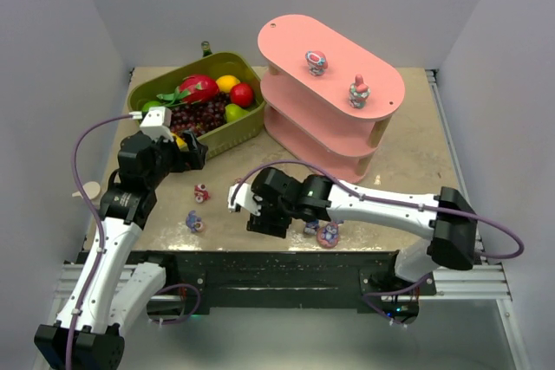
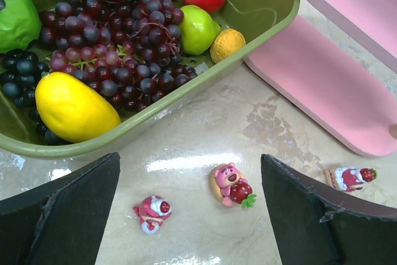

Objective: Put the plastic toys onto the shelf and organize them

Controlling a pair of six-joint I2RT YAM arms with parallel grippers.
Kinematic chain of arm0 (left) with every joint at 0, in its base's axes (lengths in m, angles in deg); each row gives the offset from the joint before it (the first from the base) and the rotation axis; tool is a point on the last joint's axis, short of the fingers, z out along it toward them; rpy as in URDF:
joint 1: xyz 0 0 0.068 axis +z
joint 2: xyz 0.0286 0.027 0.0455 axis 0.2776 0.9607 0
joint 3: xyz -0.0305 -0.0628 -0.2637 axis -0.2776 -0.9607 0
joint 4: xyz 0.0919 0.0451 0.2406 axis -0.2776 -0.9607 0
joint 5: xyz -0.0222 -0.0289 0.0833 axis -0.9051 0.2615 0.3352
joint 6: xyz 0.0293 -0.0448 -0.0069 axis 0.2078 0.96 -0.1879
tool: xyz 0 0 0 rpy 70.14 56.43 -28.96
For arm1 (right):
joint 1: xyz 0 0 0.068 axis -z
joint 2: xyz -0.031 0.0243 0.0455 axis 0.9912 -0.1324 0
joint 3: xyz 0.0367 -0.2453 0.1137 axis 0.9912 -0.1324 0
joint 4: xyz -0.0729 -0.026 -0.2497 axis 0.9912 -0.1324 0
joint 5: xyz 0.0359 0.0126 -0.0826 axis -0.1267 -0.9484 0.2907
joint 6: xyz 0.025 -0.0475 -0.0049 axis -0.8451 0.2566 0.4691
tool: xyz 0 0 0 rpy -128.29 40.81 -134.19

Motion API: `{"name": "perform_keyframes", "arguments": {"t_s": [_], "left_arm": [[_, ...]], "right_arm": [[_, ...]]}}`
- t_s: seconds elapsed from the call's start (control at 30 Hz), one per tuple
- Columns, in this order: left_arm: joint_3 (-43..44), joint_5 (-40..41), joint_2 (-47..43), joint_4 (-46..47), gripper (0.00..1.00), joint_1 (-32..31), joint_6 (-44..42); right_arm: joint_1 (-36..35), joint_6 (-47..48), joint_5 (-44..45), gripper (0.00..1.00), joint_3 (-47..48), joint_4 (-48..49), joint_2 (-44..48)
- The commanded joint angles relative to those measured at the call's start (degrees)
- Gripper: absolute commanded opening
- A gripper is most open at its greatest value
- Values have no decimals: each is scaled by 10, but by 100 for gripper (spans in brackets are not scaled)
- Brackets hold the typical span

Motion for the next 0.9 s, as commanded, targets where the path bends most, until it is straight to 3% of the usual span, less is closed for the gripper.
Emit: {"name": "perform_keyframes", "arguments": {"t_s": [0.0, 0.1, 0.27, 0.7, 0.87], "left_arm": [[-6, -17, -4, 16, 99, 6, 5], [-7, -23, 0, 14, 99, 6, 4], [-7, -26, 1, 16, 99, 6, 3], [-10, -18, 0, 15, 99, 6, 2], [-10, -19, -1, 14, 99, 6, 2]], "right_arm": [[0, 38, 51, 66, -30, 69, -18], [6, 81, 68, 65, -37, 79, -43], [46, 170, -8, 58, -55, 100, -47], [92, 230, -156, 58, -68, 73, -1], [99, 211, -174, 58, -85, 65, 3]]}}
